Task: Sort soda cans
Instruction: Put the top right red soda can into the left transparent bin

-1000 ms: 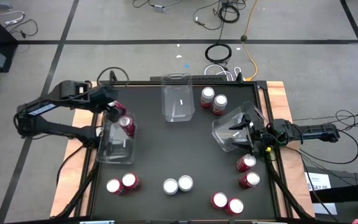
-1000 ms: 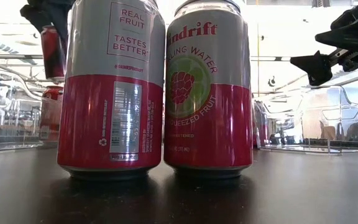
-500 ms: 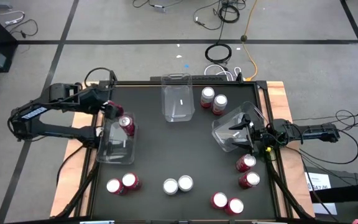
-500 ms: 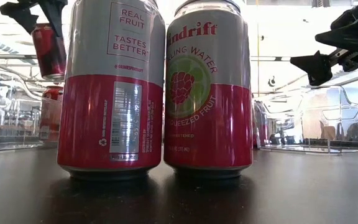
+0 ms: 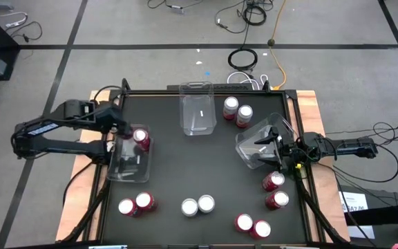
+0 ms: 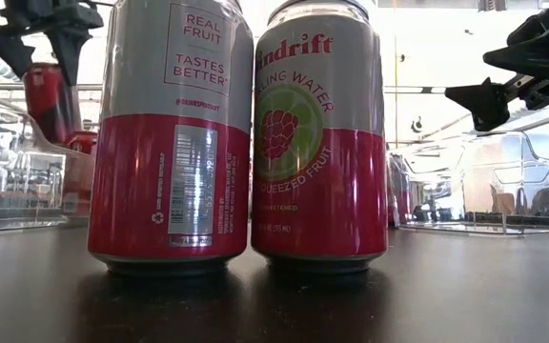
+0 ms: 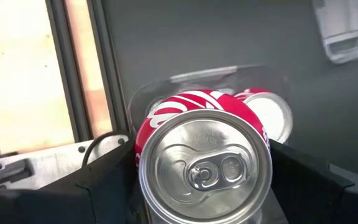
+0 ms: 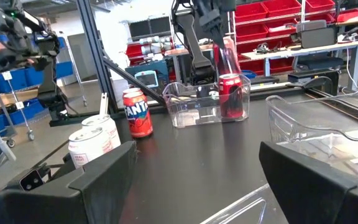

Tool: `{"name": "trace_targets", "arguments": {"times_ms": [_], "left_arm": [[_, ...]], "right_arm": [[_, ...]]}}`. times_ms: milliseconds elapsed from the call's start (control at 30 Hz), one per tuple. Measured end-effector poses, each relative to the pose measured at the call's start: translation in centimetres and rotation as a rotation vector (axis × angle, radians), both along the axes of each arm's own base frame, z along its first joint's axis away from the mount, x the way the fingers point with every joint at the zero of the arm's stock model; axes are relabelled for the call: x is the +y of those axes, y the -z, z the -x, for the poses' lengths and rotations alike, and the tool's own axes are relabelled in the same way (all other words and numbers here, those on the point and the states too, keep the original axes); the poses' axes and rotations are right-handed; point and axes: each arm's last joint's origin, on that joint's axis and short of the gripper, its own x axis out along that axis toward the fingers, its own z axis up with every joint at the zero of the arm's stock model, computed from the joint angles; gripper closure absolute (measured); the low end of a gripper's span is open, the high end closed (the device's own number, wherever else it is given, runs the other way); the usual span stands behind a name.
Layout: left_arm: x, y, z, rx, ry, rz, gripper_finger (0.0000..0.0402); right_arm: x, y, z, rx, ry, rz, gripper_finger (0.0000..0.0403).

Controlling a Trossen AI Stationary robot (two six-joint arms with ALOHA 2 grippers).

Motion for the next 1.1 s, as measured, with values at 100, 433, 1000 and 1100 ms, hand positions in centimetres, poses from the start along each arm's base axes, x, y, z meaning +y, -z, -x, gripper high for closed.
{"name": "trace_targets", "arguments": {"times_ms": [100,433,1000,1100], "left_arm": [[0.0,1.1,-0.1,0.038,-0.005,0.021,0.0077],[0.1,6.0,-0.9,0.107,-0.04,0.094,0.0077],[0.7,8.0,-2.8,0.095,-0.04,0.084,0.0077],[0.7,8.0,-2.8,0.094,-0.043,0.087,0.0077]], "right_arm": [[0.0,0.0,0.0,0.0,0.0,0.0,0.0069],[0.0,0.0,0.0,0.0,0.0,0.0,0.0069],[0.0,0.0,0.0,0.0,0.0,0.0,0.0069],[0.0,0.0,0.0,0.0,0.0,0.0,0.0069]]}}
